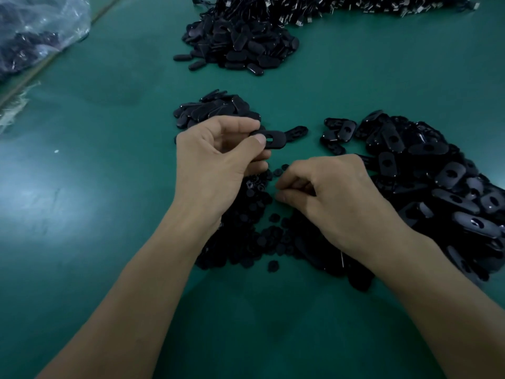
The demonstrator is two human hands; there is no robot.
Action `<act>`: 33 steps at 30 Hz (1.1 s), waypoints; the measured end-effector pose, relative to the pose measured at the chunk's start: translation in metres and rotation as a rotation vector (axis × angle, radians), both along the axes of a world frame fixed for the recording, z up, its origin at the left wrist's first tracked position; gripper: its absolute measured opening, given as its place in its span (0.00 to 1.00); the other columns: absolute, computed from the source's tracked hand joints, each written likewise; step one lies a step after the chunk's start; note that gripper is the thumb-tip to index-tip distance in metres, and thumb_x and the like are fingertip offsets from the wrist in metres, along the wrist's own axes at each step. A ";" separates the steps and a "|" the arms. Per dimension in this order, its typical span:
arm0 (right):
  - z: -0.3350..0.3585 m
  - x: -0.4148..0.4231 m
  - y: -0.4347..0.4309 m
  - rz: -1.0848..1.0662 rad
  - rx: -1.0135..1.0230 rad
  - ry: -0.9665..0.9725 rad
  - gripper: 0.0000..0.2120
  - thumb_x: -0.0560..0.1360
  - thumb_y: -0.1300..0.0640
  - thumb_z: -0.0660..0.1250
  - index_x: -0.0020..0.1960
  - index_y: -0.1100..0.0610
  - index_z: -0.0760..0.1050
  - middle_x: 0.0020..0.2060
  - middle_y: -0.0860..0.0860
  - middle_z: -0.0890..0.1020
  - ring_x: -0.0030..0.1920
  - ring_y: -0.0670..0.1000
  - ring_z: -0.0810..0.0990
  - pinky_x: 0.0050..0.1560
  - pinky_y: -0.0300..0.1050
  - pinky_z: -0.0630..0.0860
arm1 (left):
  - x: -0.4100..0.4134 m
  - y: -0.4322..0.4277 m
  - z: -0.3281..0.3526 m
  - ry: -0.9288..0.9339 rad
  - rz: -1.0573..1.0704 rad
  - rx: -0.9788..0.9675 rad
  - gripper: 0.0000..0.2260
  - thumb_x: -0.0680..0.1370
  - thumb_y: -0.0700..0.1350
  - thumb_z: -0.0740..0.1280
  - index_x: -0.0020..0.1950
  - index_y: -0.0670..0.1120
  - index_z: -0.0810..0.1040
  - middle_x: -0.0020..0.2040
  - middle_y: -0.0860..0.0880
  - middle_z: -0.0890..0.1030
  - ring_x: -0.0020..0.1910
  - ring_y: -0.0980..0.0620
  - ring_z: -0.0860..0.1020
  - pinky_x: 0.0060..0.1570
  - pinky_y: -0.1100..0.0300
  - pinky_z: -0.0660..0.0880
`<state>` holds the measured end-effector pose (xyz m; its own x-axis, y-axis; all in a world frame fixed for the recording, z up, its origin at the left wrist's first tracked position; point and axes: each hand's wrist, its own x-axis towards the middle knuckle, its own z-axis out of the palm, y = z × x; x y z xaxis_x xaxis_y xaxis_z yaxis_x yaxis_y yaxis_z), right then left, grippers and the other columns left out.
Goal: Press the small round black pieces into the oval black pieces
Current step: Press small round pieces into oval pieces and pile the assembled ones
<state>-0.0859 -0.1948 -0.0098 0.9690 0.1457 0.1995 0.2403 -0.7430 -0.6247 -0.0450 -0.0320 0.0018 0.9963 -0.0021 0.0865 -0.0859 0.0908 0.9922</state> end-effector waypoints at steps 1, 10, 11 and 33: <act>0.000 -0.001 0.000 -0.007 0.037 -0.014 0.02 0.75 0.55 0.75 0.47 0.51 0.84 0.39 0.45 0.83 0.41 0.48 0.82 0.44 0.52 0.81 | 0.000 0.000 0.000 -0.001 0.000 0.000 0.05 0.76 0.34 0.73 0.49 0.42 0.83 0.37 0.47 0.85 0.39 0.49 0.86 0.39 0.61 0.81; 0.003 -0.001 0.004 -0.013 0.223 -0.169 0.05 0.73 0.63 0.76 0.45 0.54 0.84 0.37 0.44 0.82 0.39 0.43 0.81 0.41 0.31 0.75 | 0.001 0.001 -0.004 -0.057 0.033 0.100 0.06 0.76 0.34 0.74 0.47 0.44 0.83 0.39 0.47 0.86 0.39 0.49 0.86 0.41 0.58 0.82; 0.003 -0.001 0.003 -0.012 0.210 -0.171 0.06 0.73 0.63 0.75 0.46 0.54 0.84 0.38 0.44 0.82 0.40 0.43 0.81 0.42 0.31 0.75 | 0.002 0.001 -0.005 -0.066 0.040 0.121 0.06 0.76 0.34 0.74 0.47 0.45 0.83 0.39 0.48 0.86 0.38 0.48 0.86 0.42 0.57 0.82; 0.005 -0.004 0.009 0.042 -0.210 0.026 0.07 0.80 0.51 0.68 0.54 0.49 0.83 0.42 0.48 0.74 0.48 0.52 0.73 0.49 0.51 0.73 | -0.001 -0.002 -0.007 -0.116 0.061 0.240 0.08 0.74 0.38 0.75 0.44 0.51 0.82 0.39 0.49 0.86 0.37 0.48 0.86 0.46 0.44 0.84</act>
<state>-0.0902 -0.1861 -0.0047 0.9658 0.2214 0.1351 0.2591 -0.8472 -0.4638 -0.0455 -0.0344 -0.0049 0.9785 0.0236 0.2047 -0.1987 -0.1544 0.9678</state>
